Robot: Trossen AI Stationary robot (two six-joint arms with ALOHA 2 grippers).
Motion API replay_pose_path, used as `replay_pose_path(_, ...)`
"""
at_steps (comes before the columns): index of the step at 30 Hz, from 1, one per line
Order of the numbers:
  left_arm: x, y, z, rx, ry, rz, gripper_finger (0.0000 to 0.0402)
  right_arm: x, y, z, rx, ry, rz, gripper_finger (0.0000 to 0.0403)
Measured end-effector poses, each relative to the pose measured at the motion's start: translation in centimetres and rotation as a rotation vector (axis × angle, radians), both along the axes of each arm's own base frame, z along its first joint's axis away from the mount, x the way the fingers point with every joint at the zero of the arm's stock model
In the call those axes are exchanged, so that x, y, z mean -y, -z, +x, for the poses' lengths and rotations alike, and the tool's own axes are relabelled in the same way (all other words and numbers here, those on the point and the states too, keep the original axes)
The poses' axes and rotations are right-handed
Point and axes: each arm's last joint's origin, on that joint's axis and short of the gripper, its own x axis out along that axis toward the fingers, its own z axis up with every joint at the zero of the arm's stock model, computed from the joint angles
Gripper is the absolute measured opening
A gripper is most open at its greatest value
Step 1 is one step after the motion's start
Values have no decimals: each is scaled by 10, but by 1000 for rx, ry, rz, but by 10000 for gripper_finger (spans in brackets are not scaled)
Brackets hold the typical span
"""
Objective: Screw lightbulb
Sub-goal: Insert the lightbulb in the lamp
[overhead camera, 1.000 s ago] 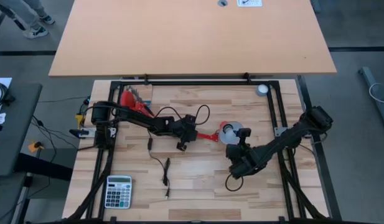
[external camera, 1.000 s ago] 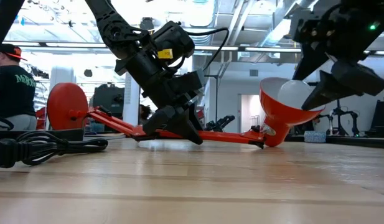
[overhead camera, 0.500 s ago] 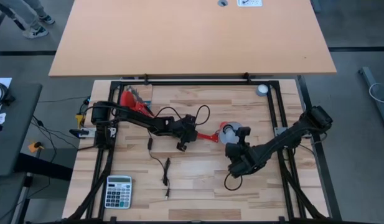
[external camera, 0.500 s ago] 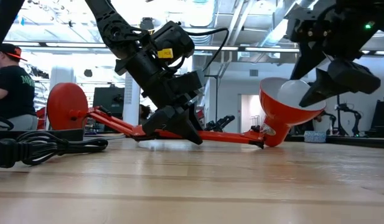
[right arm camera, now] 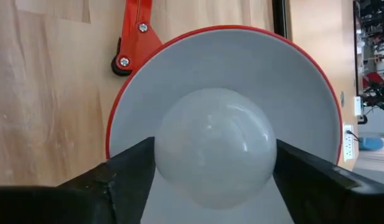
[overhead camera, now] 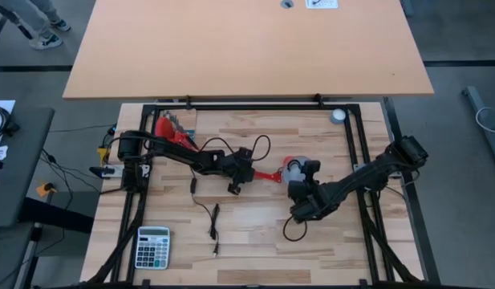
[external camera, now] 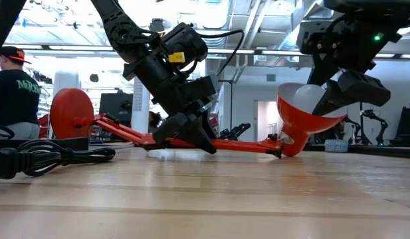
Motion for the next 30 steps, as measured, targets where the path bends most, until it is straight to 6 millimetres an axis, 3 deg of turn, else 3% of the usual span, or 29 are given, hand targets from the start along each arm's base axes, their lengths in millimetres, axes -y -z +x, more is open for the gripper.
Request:
replay_pose_path(12, 0, 0, 0, -1, -3, 1, 82, 2, 0, 1, 97, 98, 52, 288)
replay_pose_path(30, 0, 1, -1, -6, -2, 0, 82, 1, 0, 2, 637, 600, 311, 287)
